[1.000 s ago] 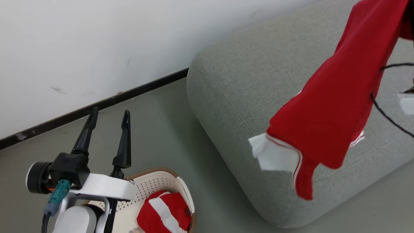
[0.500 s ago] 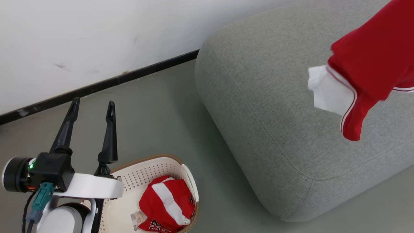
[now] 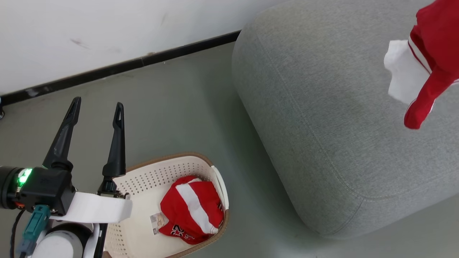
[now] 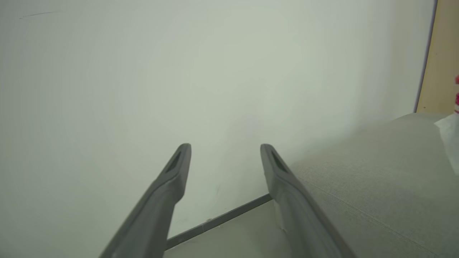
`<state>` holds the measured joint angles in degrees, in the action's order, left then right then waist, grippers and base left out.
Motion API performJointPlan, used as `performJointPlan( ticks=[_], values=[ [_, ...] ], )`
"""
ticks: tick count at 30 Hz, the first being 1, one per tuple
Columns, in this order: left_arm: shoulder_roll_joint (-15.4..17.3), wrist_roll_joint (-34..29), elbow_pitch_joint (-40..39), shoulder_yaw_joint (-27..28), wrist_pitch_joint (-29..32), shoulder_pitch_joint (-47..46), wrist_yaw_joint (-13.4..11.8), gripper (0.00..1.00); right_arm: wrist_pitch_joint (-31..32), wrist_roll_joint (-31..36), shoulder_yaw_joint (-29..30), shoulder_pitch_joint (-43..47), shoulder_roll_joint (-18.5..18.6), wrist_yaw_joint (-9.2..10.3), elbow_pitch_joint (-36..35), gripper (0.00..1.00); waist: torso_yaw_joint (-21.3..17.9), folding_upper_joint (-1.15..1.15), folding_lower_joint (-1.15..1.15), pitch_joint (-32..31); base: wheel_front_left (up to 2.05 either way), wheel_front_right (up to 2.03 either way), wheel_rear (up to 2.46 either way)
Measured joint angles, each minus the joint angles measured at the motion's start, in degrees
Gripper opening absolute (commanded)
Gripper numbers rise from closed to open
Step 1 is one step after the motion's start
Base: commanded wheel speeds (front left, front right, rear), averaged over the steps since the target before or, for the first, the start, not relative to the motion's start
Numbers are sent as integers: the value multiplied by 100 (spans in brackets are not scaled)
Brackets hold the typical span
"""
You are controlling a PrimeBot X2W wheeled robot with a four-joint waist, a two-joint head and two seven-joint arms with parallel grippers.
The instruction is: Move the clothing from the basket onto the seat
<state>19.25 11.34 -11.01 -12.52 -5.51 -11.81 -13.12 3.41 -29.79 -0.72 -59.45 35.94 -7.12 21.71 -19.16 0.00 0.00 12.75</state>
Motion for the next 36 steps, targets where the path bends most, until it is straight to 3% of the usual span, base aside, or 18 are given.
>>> performJointPlan(
  ticks=[22,36],
  values=[
    [331,-252,-744,-66,642,-25,26,100,-386,555,210,-556,225,0,1390,0,430,0,0,848,0,0,0],
    [408,-294,-971,-151,910,-271,111,100,-749,617,107,-24,-194,0,2147,0,528,0,0,1334,0,0,0]
  ],
)
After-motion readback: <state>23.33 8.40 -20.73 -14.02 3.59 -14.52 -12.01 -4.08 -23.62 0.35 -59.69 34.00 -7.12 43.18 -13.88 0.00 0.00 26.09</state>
